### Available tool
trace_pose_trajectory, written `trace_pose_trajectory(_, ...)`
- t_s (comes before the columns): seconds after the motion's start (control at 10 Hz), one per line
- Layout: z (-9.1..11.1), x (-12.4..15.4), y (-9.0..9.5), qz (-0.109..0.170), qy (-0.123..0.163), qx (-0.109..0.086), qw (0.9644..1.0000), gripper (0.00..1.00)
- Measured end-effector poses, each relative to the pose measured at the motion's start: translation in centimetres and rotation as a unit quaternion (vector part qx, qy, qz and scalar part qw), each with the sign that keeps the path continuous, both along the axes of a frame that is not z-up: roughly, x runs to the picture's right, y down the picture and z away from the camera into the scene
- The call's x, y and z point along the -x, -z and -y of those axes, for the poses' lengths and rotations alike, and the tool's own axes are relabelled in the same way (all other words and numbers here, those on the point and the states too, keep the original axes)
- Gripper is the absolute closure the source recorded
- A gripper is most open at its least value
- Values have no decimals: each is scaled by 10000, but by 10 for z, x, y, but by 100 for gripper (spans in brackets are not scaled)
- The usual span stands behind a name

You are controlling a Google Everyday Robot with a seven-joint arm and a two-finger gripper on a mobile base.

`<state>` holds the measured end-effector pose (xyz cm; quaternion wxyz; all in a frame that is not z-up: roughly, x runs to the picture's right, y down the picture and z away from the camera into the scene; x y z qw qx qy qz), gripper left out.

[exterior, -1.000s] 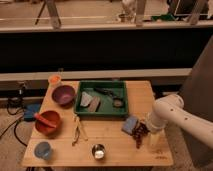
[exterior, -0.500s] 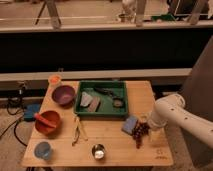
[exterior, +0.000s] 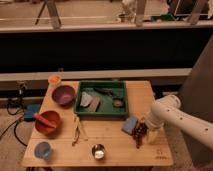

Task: Place grapes in metal cup

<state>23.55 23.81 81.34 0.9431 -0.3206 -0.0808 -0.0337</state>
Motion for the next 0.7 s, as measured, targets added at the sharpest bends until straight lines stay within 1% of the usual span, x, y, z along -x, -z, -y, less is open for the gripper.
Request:
trace_pose_trajectory(0.1, 1, 1, -2, -5, -20, 25, 10000, 48)
trace_pose_trajectory(0.2, 0, 0, -4, -84, -64, 116, 9999, 46)
trace_pose_trajectory(0.3, -1, -2, -5, -147, -90, 166, 9997, 39)
trace_pose_trajectory(0.4, -2, -3, -6, -220, -102, 222, 9995, 28)
trace_pose_trajectory(0.5, -1, -3, -7, -281, -129, 235, 9992, 22)
trace_pose_trajectory(0.7, 0, -5, -7, -469, -219, 266, 9983, 20)
